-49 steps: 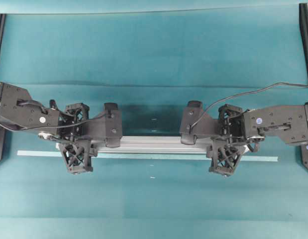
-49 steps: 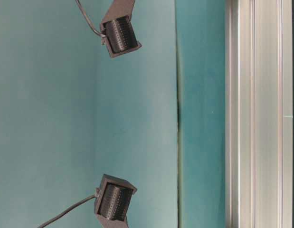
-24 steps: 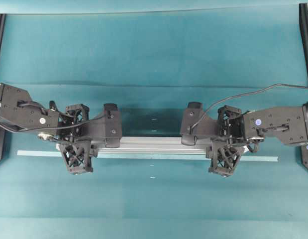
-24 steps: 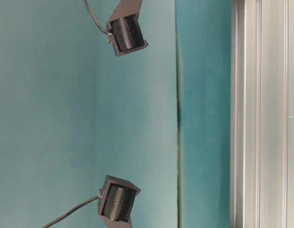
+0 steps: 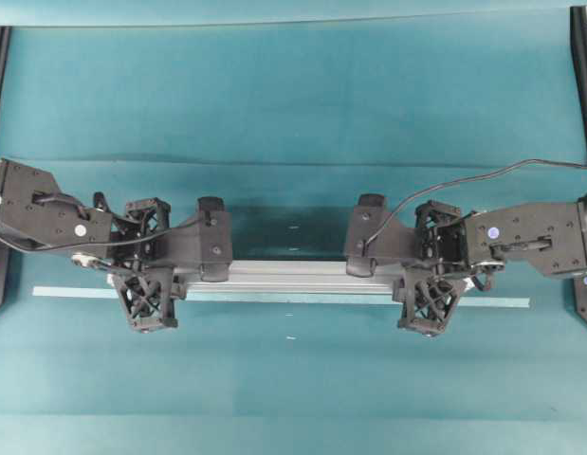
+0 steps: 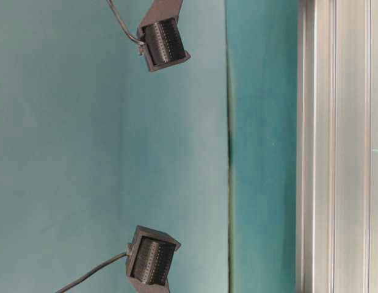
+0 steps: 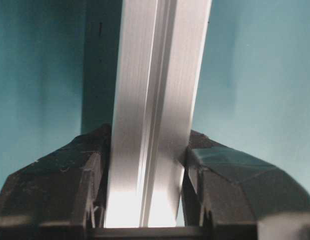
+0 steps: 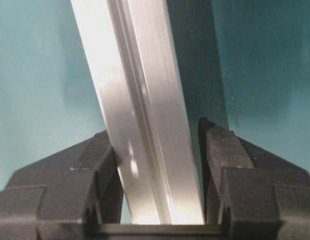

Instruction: Lift the metal rail with both hands and move it towards you.

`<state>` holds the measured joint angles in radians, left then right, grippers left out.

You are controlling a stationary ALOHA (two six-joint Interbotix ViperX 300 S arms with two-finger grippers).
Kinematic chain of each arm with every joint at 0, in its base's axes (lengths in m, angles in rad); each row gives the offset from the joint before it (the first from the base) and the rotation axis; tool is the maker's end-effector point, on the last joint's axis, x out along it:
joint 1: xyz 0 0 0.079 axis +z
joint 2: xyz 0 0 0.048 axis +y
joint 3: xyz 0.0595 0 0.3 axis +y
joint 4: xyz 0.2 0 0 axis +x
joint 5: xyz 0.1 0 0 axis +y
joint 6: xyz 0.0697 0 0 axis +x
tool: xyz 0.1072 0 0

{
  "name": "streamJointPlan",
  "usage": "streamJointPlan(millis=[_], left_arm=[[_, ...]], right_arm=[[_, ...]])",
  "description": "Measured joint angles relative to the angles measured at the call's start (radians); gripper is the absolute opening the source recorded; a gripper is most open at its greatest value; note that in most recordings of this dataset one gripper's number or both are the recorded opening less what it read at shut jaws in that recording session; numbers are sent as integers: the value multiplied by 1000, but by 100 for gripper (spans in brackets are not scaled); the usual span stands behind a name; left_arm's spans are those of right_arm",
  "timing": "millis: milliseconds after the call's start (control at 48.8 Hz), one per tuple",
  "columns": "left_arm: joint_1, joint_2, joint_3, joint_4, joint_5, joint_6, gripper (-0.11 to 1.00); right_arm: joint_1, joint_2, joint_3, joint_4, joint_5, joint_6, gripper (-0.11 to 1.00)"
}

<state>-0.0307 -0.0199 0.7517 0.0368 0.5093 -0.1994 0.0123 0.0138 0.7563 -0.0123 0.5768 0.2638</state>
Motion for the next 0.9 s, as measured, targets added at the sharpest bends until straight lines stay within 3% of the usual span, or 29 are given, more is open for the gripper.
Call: streamJointPlan(millis=[184, 799, 860, 901], left_arm=[[0, -3, 23, 0, -66, 0, 29], [2, -3, 26, 0, -75, 0, 29], [2, -3, 26, 2, -75, 0, 29], [0, -3, 26, 0, -77, -2, 29]], right_arm=[[0, 0, 3, 0, -2, 2, 42], [-2, 0, 5, 0, -6, 0, 42], [-2, 0, 6, 0, -8, 9, 51], [-11, 2, 11, 8, -8, 49, 62]])
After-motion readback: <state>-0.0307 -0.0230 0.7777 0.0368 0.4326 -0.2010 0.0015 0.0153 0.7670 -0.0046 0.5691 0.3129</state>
